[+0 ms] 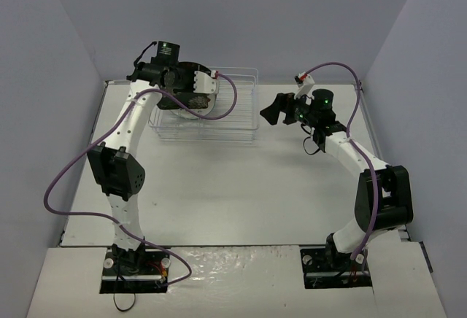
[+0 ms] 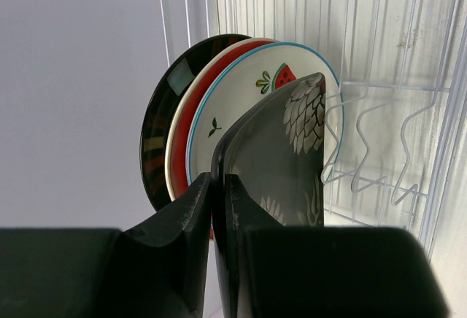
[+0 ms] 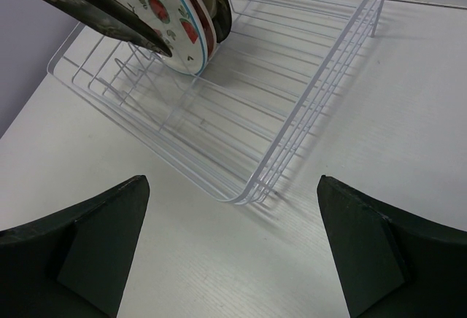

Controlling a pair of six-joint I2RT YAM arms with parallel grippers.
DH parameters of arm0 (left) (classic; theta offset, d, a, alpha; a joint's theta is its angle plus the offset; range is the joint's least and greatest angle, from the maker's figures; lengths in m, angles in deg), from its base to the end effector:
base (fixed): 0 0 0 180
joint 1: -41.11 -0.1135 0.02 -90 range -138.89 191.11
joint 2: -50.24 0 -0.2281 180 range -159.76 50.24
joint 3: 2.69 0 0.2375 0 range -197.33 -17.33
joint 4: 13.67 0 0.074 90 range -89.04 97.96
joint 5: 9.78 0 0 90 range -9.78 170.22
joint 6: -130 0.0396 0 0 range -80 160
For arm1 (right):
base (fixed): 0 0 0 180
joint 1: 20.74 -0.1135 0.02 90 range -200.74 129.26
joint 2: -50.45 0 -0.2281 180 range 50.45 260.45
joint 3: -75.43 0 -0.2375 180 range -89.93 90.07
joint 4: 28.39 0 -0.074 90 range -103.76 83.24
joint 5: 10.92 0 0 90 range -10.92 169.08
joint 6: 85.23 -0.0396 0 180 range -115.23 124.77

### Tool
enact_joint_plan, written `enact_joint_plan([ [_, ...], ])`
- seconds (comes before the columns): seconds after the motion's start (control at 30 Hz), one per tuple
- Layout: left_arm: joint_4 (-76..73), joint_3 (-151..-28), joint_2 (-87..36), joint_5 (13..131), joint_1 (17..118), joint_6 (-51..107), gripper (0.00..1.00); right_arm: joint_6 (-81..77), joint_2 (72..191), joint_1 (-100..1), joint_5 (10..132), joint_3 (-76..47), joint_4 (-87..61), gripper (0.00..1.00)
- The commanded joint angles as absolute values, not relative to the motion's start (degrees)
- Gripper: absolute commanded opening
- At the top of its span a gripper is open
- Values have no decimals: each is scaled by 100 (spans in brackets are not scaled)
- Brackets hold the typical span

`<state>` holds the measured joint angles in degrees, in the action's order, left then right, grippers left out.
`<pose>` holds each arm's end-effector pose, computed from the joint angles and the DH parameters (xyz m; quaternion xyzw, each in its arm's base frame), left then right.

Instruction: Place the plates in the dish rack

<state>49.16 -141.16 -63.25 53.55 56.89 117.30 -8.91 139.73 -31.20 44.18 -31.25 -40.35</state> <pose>0.3922 -0.1293 0.3559 0.7041 0.5276 0.0407 0.4735 0.3417 0.0861 0.2688 -0.1848 0.7032 0.3505 0.5904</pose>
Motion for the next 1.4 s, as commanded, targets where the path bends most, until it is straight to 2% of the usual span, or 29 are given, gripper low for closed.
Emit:
enact_joint_plan([
  [0.0,4060,-14534,-5579,5403,5775,11819,0,-977,13808,-3085,4222,-3082,-4596,97],
  [0.4,4431,-14842,-5512,5402,5855,11893,0,-954,13815,-3076,4223,-3092,-4605,97],
  [1.0,4176,-13851,-5985,5802,5895,11878,0,-1016,14116,-2980,4165,-3036,-4593,97],
  [1.37,3913,-13932,-6421,5696,5886,11675,0,-1029,14280,-2850,4096,-3004,-4578,97],
])
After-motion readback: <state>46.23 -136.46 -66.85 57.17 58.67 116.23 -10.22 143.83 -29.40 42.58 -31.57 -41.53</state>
